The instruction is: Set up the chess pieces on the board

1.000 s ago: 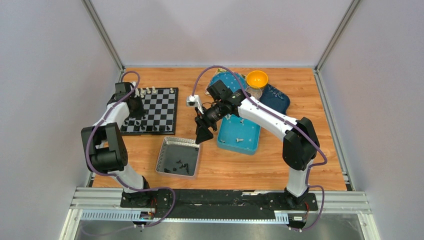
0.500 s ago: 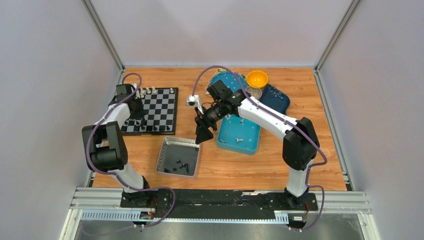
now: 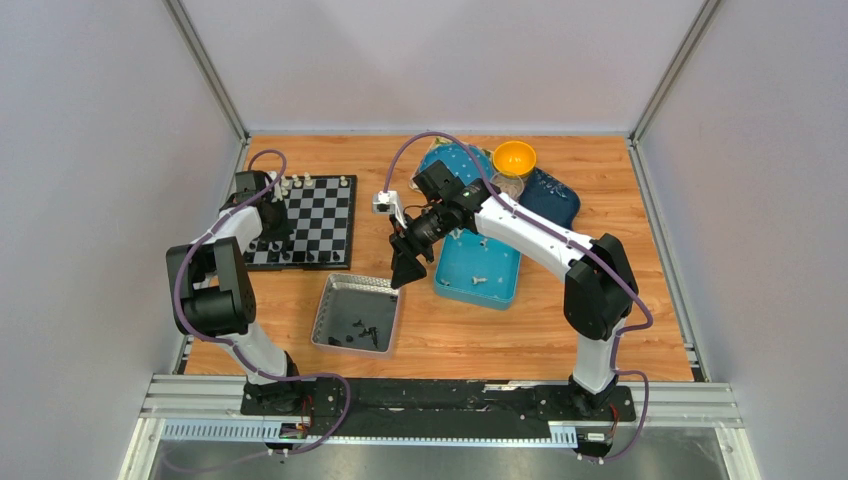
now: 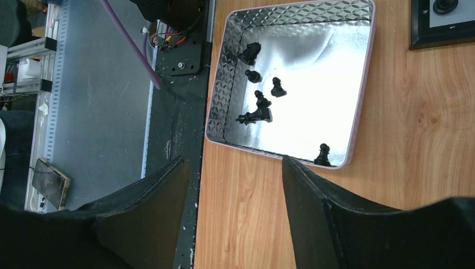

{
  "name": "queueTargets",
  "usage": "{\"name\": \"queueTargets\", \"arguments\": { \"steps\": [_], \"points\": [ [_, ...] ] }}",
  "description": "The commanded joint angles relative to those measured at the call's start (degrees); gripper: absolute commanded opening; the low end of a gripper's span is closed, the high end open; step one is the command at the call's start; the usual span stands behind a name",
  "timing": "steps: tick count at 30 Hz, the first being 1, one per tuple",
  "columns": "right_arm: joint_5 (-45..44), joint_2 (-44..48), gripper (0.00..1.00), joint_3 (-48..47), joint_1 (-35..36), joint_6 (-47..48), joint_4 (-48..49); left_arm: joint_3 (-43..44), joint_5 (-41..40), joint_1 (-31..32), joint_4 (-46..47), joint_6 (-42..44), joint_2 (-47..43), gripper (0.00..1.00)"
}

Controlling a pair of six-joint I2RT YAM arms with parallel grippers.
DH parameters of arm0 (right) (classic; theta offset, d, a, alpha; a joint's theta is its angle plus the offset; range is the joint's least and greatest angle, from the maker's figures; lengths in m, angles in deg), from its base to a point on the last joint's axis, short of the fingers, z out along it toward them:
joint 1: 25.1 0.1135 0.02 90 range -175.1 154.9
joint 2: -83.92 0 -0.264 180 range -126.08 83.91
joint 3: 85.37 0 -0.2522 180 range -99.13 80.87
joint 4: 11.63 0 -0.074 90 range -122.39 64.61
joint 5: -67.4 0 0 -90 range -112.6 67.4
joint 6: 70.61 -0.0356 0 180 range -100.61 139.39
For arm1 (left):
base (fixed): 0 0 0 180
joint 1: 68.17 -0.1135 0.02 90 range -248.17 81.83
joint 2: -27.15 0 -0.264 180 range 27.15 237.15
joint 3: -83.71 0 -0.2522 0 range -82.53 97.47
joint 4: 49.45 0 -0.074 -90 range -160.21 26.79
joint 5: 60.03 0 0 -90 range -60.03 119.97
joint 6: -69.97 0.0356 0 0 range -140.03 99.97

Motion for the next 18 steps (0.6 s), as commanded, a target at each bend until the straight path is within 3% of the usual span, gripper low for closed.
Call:
{"name": "queueTargets", "arguments": {
  "steps": [1,10,18],
  "points": [
    [1.5,-0.5,0.65,-0.8,0.1,1.1,0.1,0.3,-0.9,0.4,0.7,1.6,0.4,0.08],
    [1.5,-0.5,0.65,-0.7,0.2,1.3,-0.1,0.9,-0.9,0.4,-0.5,1.8,1.1,0.12],
    [1.4,-0.6,0.65,-0.7,0.2,1.4,-0.1,1.2,-1.2,0.4,-1.3,1.4,1.2,0.23]
  ]
}}
